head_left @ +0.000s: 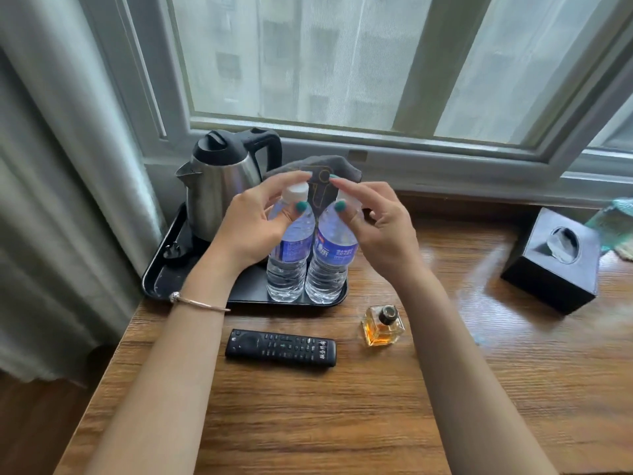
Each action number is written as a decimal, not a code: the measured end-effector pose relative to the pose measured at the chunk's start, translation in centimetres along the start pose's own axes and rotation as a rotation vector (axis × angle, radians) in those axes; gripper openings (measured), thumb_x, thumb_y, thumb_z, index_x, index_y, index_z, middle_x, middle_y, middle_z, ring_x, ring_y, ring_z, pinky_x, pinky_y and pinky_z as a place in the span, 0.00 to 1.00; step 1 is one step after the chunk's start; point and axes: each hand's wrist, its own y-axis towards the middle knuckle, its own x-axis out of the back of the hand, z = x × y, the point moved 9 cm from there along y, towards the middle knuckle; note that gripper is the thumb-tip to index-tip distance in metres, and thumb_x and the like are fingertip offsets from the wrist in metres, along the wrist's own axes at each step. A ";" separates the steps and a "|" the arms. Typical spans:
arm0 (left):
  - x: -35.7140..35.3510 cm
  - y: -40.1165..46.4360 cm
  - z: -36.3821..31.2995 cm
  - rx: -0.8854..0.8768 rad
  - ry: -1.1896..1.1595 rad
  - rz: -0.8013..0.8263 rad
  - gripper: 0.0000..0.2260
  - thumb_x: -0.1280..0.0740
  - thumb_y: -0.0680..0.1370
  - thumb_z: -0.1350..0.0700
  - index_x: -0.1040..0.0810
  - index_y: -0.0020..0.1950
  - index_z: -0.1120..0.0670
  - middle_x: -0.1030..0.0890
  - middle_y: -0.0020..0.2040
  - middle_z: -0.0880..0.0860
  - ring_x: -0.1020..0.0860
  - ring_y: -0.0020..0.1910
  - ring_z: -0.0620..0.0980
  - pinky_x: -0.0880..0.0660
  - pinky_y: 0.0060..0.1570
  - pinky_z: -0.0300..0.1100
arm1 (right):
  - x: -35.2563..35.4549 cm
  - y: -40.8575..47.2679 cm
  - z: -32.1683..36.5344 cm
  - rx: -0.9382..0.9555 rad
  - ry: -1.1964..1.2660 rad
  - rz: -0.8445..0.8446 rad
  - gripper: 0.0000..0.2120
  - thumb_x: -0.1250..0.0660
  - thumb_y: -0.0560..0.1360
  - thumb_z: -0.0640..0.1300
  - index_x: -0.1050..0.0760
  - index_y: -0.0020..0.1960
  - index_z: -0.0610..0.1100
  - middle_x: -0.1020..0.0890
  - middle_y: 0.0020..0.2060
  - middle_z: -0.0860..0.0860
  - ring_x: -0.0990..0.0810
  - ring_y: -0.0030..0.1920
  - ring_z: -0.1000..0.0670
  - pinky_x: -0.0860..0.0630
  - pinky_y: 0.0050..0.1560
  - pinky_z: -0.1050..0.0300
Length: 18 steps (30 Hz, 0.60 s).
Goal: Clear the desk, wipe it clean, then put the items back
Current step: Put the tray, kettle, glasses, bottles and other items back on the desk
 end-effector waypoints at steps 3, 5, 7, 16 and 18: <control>-0.1 0.0 0.2 -0.004 0.038 0.019 0.15 0.33 0.79 0.56 0.25 0.62 0.41 0.22 0.62 0.41 0.26 0.63 0.36 0.32 0.65 0.33 | 0.2 -0.2 0.0 -0.040 0.014 -0.056 0.15 0.32 0.76 0.52 0.25 0.61 0.65 0.25 0.51 0.57 0.28 0.58 0.53 0.27 0.58 0.48; -0.3 0.4 0.1 -0.005 0.042 0.048 0.15 0.34 0.80 0.58 0.25 0.60 0.39 0.22 0.61 0.43 0.25 0.64 0.39 0.31 0.67 0.37 | 0.1 0.0 0.2 -0.068 0.037 -0.052 0.16 0.31 0.76 0.49 0.23 0.61 0.64 0.22 0.47 0.56 0.25 0.54 0.52 0.25 0.56 0.45; -0.6 0.6 0.0 0.001 0.030 0.092 0.18 0.35 0.80 0.61 0.25 0.57 0.36 0.21 0.59 0.42 0.24 0.63 0.41 0.30 0.67 0.42 | 0.2 0.3 0.5 -0.102 0.032 -0.038 0.16 0.31 0.76 0.47 0.21 0.60 0.64 0.22 0.44 0.57 0.23 0.48 0.53 0.24 0.52 0.44; 1.8 0.3 -0.2 0.039 0.338 -0.272 0.17 0.25 0.66 0.37 0.24 0.48 0.43 0.21 0.41 0.43 0.21 0.41 0.46 0.23 0.45 0.45 | 0.3 0.1 0.1 -0.172 -0.010 0.005 0.14 0.32 0.77 0.51 0.22 0.57 0.68 0.21 0.48 0.58 0.24 0.50 0.58 0.26 0.51 0.51; 1.9 0.3 -0.6 0.007 0.450 -0.292 0.20 0.30 0.69 0.34 0.25 0.50 0.47 0.24 0.44 0.46 0.24 0.43 0.47 0.23 0.46 0.48 | 0.2 0.1 0.2 -0.175 -0.009 0.011 0.14 0.32 0.77 0.51 0.22 0.57 0.68 0.21 0.48 0.59 0.23 0.52 0.57 0.25 0.53 0.51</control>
